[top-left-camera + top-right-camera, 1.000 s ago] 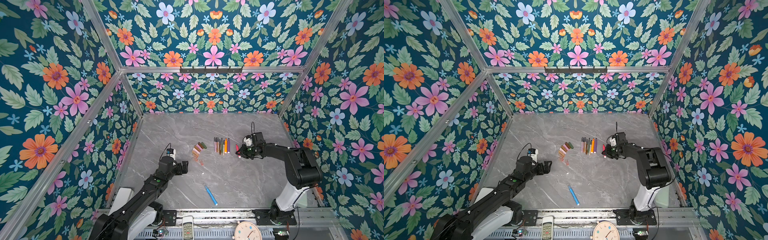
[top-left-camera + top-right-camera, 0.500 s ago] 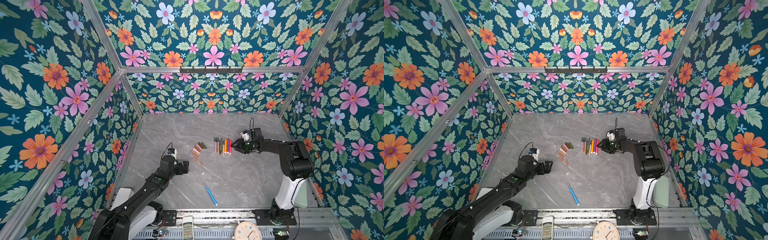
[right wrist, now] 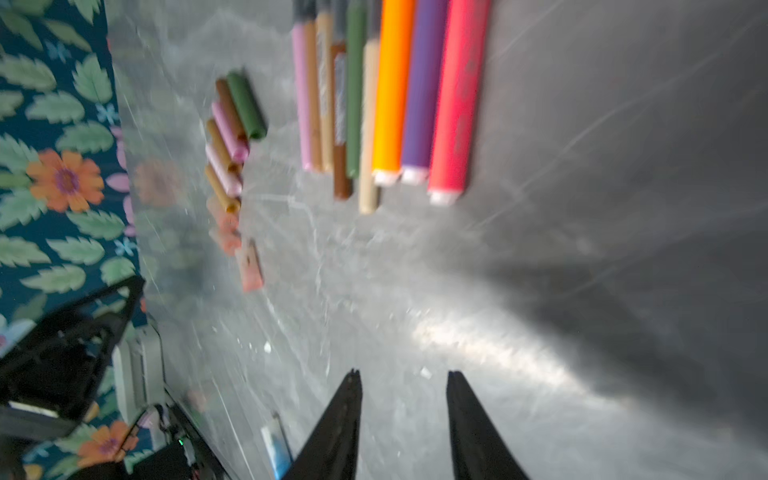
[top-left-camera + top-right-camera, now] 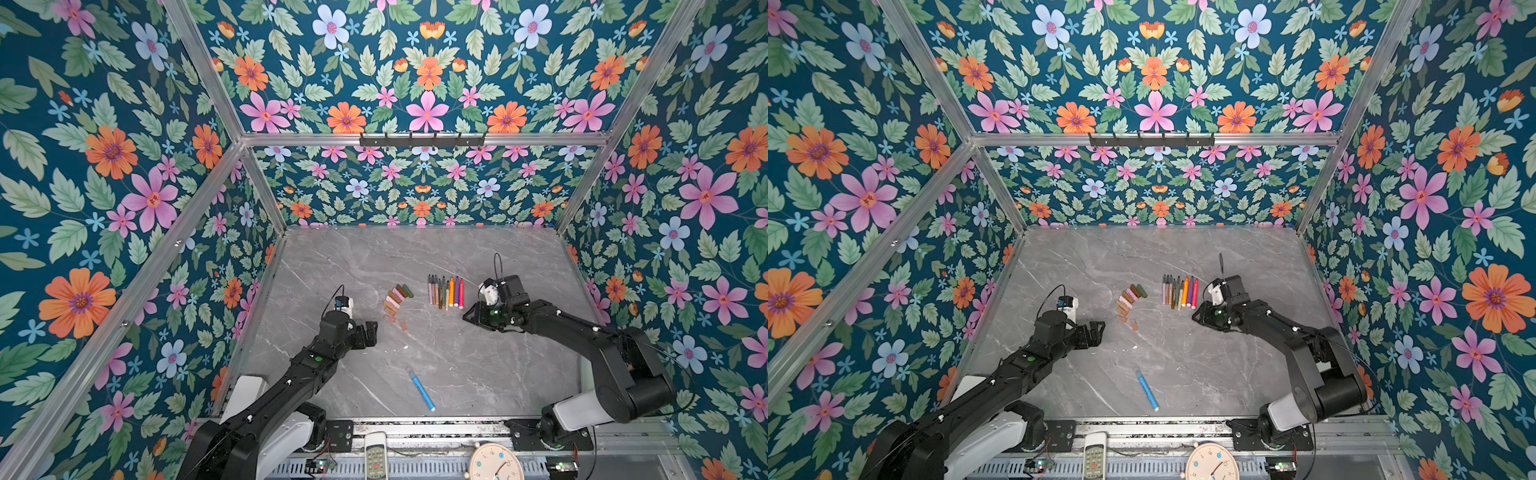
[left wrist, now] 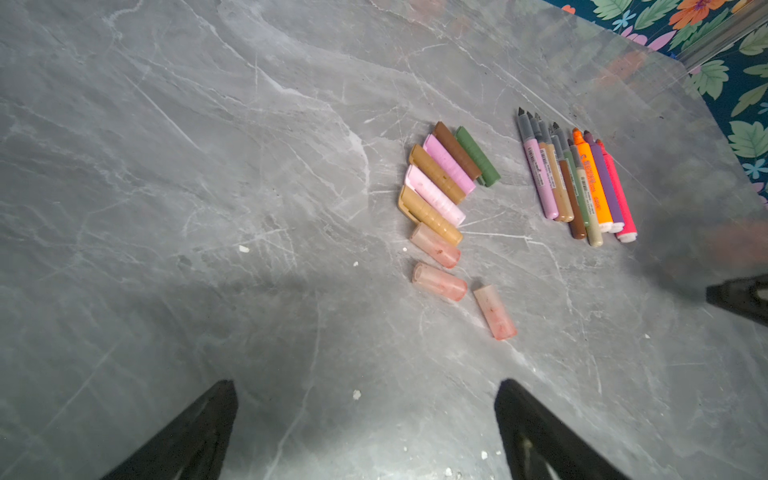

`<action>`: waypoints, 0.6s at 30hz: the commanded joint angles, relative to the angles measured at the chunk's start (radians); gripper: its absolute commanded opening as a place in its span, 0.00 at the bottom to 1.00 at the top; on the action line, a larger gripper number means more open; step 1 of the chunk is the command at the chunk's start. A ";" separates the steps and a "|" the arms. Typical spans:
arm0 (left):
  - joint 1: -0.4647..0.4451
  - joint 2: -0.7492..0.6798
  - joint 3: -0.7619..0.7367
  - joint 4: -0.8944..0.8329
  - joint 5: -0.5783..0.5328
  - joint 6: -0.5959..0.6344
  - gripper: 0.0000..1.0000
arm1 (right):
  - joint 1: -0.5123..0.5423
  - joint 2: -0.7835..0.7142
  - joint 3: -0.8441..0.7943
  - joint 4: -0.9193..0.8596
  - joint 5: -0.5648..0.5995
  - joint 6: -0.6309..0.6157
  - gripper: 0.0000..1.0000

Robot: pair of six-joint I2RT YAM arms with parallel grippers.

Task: Open the pen caps
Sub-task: 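Move the right gripper to the loose pale cap and grasp it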

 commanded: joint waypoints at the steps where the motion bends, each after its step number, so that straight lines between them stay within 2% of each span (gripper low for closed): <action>1: 0.000 -0.015 -0.001 0.001 -0.019 0.005 1.00 | 0.129 -0.022 0.026 -0.064 0.131 -0.008 0.37; 6: 0.000 -0.050 -0.009 -0.011 -0.054 -0.004 1.00 | 0.315 0.141 0.253 -0.183 0.208 -0.056 0.38; 9: 0.000 -0.063 -0.011 -0.016 -0.065 -0.009 1.00 | 0.393 0.306 0.429 -0.280 0.268 -0.091 0.38; 13: -0.001 -0.074 -0.014 -0.020 -0.075 -0.012 1.00 | 0.442 0.466 0.625 -0.388 0.337 -0.093 0.38; 18: -0.001 -0.079 -0.016 -0.021 -0.075 -0.012 1.00 | 0.465 0.568 0.748 -0.452 0.363 -0.094 0.38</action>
